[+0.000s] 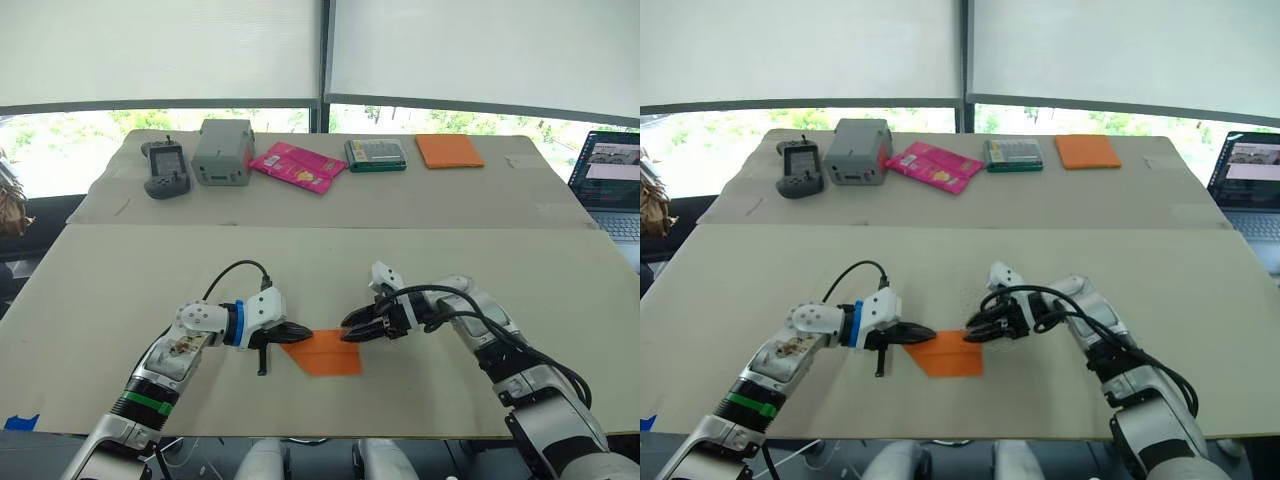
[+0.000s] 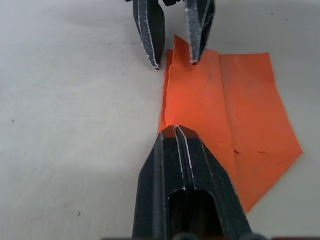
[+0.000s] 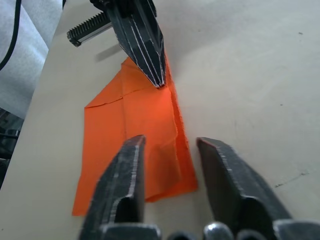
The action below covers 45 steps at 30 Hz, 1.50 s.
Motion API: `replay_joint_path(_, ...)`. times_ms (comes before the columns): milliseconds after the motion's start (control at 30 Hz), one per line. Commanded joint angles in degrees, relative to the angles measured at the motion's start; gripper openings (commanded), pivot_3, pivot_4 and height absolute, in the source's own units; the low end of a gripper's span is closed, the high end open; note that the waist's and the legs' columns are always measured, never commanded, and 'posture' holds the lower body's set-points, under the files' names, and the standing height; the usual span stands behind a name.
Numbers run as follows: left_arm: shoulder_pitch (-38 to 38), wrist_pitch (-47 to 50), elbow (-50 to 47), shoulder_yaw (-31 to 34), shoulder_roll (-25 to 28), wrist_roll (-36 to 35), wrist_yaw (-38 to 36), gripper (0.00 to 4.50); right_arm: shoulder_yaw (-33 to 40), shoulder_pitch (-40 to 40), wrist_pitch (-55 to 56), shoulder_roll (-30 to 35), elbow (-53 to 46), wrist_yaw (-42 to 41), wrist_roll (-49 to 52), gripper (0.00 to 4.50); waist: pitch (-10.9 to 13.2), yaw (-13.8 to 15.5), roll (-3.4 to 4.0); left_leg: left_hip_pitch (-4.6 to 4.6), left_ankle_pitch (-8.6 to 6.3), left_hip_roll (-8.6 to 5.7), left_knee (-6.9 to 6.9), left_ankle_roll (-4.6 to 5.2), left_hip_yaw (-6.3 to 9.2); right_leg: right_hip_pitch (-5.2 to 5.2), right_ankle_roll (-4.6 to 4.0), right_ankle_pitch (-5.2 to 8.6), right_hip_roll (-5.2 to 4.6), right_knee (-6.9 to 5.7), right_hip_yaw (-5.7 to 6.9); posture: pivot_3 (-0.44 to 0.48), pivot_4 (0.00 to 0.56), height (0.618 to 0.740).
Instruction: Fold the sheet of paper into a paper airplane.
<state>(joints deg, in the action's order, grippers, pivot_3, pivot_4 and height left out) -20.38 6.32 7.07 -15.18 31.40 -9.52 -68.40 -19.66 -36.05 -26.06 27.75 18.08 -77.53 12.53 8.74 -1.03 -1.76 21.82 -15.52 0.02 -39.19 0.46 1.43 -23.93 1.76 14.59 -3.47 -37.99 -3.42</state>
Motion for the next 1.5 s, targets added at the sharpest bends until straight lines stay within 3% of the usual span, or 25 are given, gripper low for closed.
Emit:
replay_joint_path(33, 0.41, 0.13, 0.42, -1.76, -0.18, 0.87, -0.87, 0.0, 4.03, 0.08, 0.26, 2.36, -2.45, 3.38, -0.16, 3.25, 0.0, 0.0, 0.0, 0.01, 0.0, 0.0, 0.0, 0.0, 0.0, -0.01, 0.0, 0.0, 0.0, 0.0, 0.0, 0.0, 0.15, 0.74)
replay_joint_path(167, 0.41, 0.01, 0.55, -2.07, -0.27, 1.02, -0.99, 0.0, 8.35, 0.42, -2.06, 3.66, -8.46, 5.09, 3.24, 3.25, 0.01, 0.26, 0.01, 0.18, 0.0, -0.04, 0.0, 0.0, 0.0, -0.16, 0.0, 0.0, -0.03, 0.01, 0.0, 0.0, 0.15, 0.74)
replay_joint_path(267, 0.27, -0.06, 0.93, -2.31, -0.6, 1.18, -1.13, 0.0, 11.04, 3.14, -6.08, 2.81, -19.56, 10.22, 5.64, 3.25, 0.01, 0.25, 0.01, 0.25, 0.0, -0.01, 0.05, 0.01, 0.0, -0.23, 0.0, 0.0, -0.03, 0.04, 0.0, 0.0, 0.15, 0.74)
replay_joint_path(433, -0.69, -0.12, 1.81, -2.83, -1.02, 1.19, -1.86, 0.0, 5.72, 13.01, -0.54, 3.39, -30.53, 17.29, -1.54, 1.69, 0.0, 0.6, 0.0, 0.27, 0.0, 0.0, 0.09, 0.0, 0.04, -0.18, 0.01, 0.01, -0.04, 0.13, 0.04, 0.0, 0.15, 0.74)
replay_joint_path(600, -1.59, -0.03, 2.64, -2.76, -1.03, 1.02, -2.45, 0.0, 2.52, 20.53, -1.16, 2.07, -35.13, 23.3, -4.2, 0.02, 0.01, 0.33, 0.0, 0.28, 0.0, -0.08, 0.08, 0.0, -0.02, -0.17, 0.02, 0.01, -0.06, 0.18, -0.01, 0.0, 0.15, 0.74)
replay_joint_path(767, -1.54, 2.75, 2.06, -2.17, -1.4, -0.71, -3.04, 0.0, 2.91, 26.98, -1.58, -1.55, -34.58, 30.47, -4.63, 0.02, 0.0, 0.29, 0.01, 0.22, 0.0, -0.07, 0.08, 0.0, 0.0, -0.13, 0.02, 0.02, 0.03, 0.18, 0.01, 0.0, 0.15, 0.74)
replay_joint_path(1000, 0.71, 5.55, -1.9, -2.26, 0.52, -1.69, -4.03, 0.0, 2.18, 28.37, -2.91, -2.54, -34.14, 35.34, -6.23, 0.02, 0.0, 0.16, 0.0, 0.09, 0.0, -0.06, 0.08, 0.01, 0.0, 0.0, 0.04, 0.03, 0.05, 0.18, 0.01, 0.0, 0.15, 0.74)
replay_joint_path(1500, 2.03, 3.98, -0.42, -2.27, 0.71, -0.62, -2.63, 0.0, 3.2, 30.9, -2.61, -6.7, -35.78, 34.14, 2.16, 0.02, 0.0, 0.08, 0.0, -0.57, -0.03, 0.01, 0.28, 0.05, 0.01, 0.74, 0.06, 0.05, 0.08, 0.52, 0.04, 0.0, 0.15, 0.74)
